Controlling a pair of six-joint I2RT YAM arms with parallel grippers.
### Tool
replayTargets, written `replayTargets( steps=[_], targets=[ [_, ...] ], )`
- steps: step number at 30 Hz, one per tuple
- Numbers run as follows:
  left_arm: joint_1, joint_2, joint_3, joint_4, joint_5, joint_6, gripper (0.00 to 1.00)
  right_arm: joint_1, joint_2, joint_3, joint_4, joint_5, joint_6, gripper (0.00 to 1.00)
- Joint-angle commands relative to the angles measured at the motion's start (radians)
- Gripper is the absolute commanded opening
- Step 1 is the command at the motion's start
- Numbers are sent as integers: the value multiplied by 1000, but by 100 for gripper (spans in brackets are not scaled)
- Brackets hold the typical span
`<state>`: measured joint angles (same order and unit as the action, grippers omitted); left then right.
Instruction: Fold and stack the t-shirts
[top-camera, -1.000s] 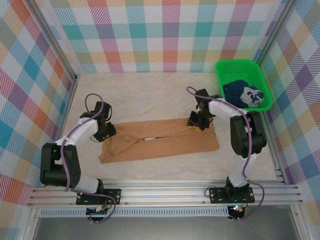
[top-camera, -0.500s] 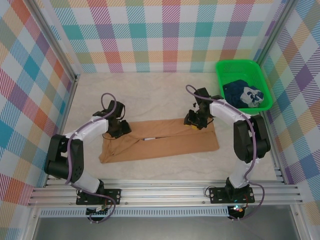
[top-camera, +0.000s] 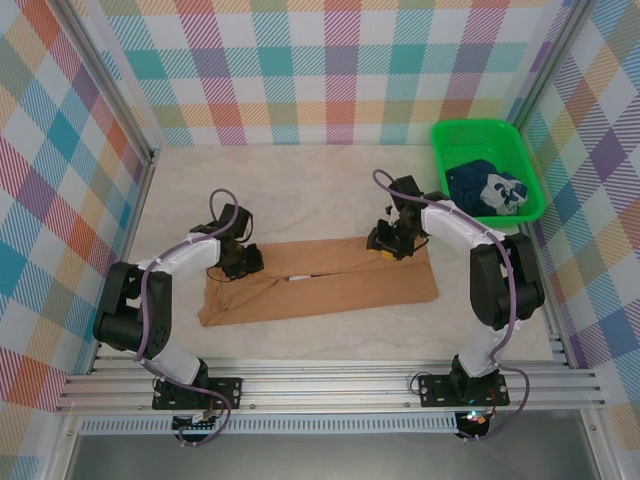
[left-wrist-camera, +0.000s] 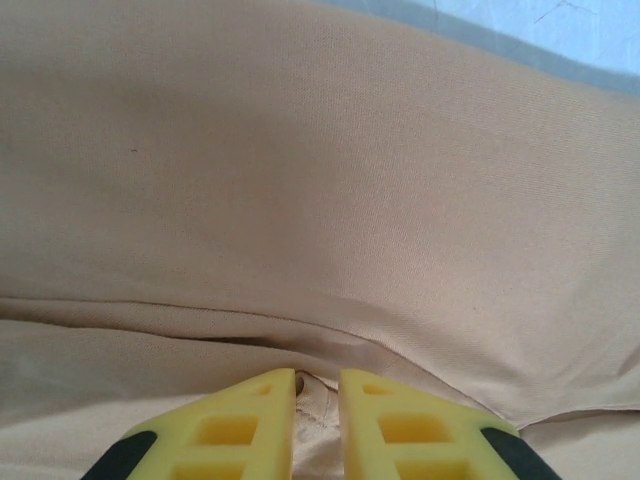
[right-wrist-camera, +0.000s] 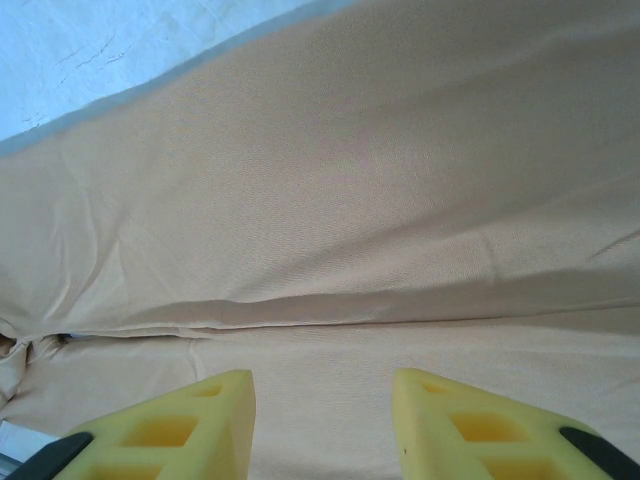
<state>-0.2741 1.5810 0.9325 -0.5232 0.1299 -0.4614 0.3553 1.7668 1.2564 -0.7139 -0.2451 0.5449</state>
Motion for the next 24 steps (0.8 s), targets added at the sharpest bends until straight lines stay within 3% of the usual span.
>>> replayTargets(
  steps=[1, 13, 24],
  targets=[
    [-16, -32, -20, -22, -12, 19, 19, 5, -15, 12, 6, -20, 13, 41],
    [-51, -3, -17, -38, -66, 44, 24, 7, -27, 11, 6, -23, 18, 41],
    [-79, 5, -7, -52, -96, 42, 8, 8, -97, -5, 46, -86, 51, 40]
  ],
)
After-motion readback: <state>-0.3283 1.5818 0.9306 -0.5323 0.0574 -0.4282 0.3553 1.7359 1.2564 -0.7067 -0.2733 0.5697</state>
